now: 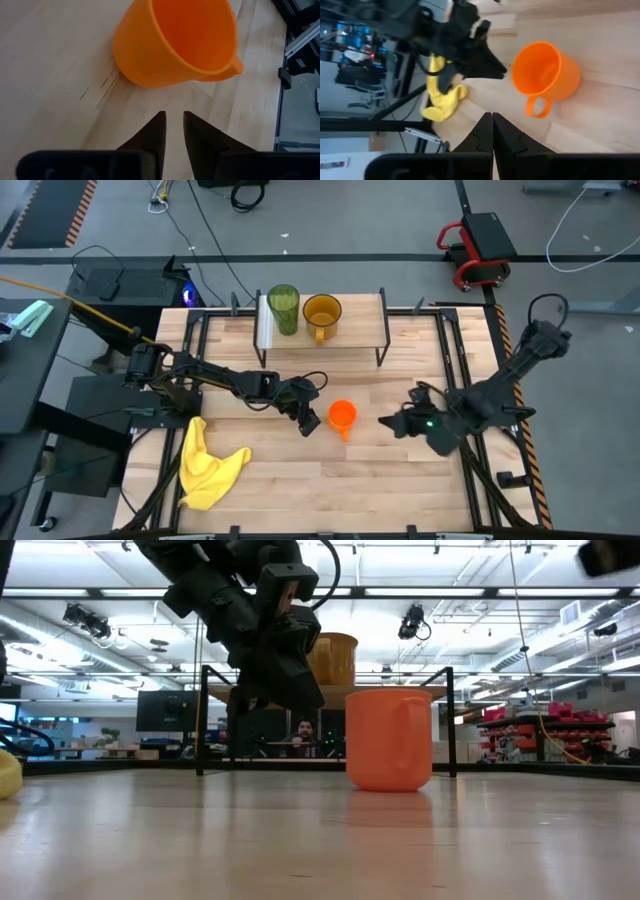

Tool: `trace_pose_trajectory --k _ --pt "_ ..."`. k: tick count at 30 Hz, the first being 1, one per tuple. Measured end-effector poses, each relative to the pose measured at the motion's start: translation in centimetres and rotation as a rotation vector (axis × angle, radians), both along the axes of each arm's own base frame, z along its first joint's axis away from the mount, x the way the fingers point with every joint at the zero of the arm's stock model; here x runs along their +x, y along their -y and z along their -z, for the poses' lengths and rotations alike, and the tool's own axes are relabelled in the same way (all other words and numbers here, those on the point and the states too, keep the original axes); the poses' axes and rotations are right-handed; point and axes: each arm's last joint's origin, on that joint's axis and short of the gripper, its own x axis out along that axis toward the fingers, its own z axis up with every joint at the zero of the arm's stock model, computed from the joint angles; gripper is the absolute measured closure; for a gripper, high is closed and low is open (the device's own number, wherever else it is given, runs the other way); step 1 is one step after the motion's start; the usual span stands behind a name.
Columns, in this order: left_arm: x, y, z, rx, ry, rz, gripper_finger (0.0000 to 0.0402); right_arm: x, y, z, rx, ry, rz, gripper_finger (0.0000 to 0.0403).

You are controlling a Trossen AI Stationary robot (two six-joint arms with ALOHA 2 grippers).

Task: Stack small to large cups/mugs on shelf
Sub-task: Put the orange mug on the shelf

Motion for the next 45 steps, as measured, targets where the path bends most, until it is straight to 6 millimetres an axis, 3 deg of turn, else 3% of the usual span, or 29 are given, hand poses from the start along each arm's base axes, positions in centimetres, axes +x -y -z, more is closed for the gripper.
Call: trace_pose_trajectory --k 4,9,13,17,24,31,37,45 --pt "0.0 0.0 0.0 0.000 0.000 0.000 0.0333 -0.9 -2.1 -1.6 -0.022 0.023 0.004 0.0397" --pt "0.0 0.0 0.0 0.003 0.001 0.004 0.0334 -0.5 -5.1 -1.6 0.003 0.004 0.020 0.0398" --pt "0.0 0.0 0.0 0.006 0.002 0.010 0.0331 0.5 -7.8 0.7 0.062 -0.030 0.063 0.0398" --pt "0.0 0.0 0.0 0.007 0.004 0.024 0.0329 1.3 -9.2 4.5 0.073 -0.087 0.128 0.0388" --pt "0.0 0.0 0.0 0.012 0.006 0.030 0.0337 2.8 -6.9 8.8 -0.017 -0.100 0.191 0.0342" --pt "0.0 0.0 0.0 -0.025 -0.004 -0.006 0.0333 2.6 -3.9 14.0 0.056 -0.007 0.136 0.0291" --pt "0.0 0.0 0.0 -0.058 -0.016 -0.068 0.0332 2.7 -2.4 15.3 -0.001 0.015 0.090 0.0287" --pt "0.0 -0.1 0.0 -0.077 -0.023 -0.122 0.0340 4.9 -0.9 14.8 -0.063 0.003 -0.030 0.0300"
